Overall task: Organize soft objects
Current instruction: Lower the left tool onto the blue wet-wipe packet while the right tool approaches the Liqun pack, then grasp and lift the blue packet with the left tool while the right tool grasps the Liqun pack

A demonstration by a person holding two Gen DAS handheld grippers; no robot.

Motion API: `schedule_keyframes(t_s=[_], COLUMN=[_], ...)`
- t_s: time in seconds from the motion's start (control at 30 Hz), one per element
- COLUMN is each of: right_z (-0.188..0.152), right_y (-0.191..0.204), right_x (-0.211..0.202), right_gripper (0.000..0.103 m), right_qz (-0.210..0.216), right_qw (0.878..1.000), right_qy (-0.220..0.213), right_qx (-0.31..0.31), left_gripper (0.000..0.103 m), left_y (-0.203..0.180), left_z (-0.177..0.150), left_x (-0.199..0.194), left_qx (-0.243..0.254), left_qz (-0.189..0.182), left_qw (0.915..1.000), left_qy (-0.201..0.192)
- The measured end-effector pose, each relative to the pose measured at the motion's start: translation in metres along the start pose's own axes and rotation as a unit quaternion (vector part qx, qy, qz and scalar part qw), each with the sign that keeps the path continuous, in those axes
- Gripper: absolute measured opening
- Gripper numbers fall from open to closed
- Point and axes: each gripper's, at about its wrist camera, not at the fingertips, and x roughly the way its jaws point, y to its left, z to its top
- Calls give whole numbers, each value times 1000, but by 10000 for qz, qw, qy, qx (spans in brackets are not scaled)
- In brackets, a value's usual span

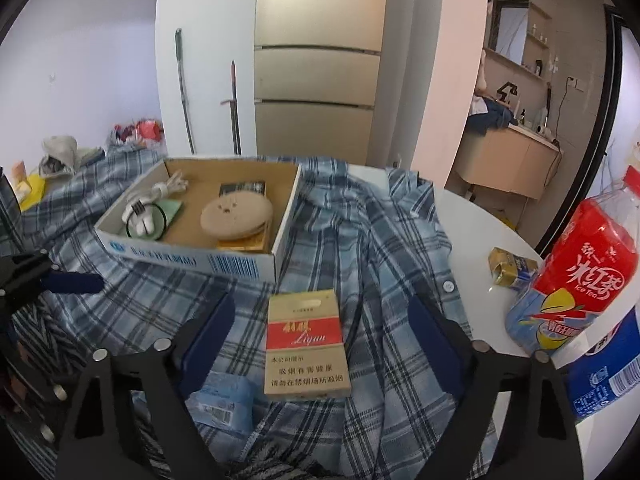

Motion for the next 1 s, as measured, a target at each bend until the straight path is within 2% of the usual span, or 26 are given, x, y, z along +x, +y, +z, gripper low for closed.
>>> schedule_keyframes(t_s=[0.1,0.27,0.5,0.57,0.67,0.77,1.0], right_z=[-2,-4,-5,-6,-8,-9,-11], right_y=[0,-2,3,7,11,11,9], right_x=[6,12,11,12,13,16,24], right_gripper=[82,79,79,79,78,78,78], right_qz=[1,0,41,79,151,195,84], right_qw=[9999,9998,9997,9996,9993,9991,9987], right_qy=[114,194,188,194,222,300,446], right_qx=[-15,-3,-137,-198,-269,-243,-238], left_gripper=[91,90,73,70,54,44,41], left_y=[-8,-19,-20,-21,-25,-26,-16], left_z=[3,4,-6,-6,-8,-7,-6], left_x=[13,25,36,37,42,39,15], left_qx=[37,403,438,484,579,623,491], left_qz=[-392,-460,-571,-606,-550,-513,-100], left_qw=[9989,9973,9963,9959,9954,9957,9987], left_qy=[240,410,476,469,531,452,56])
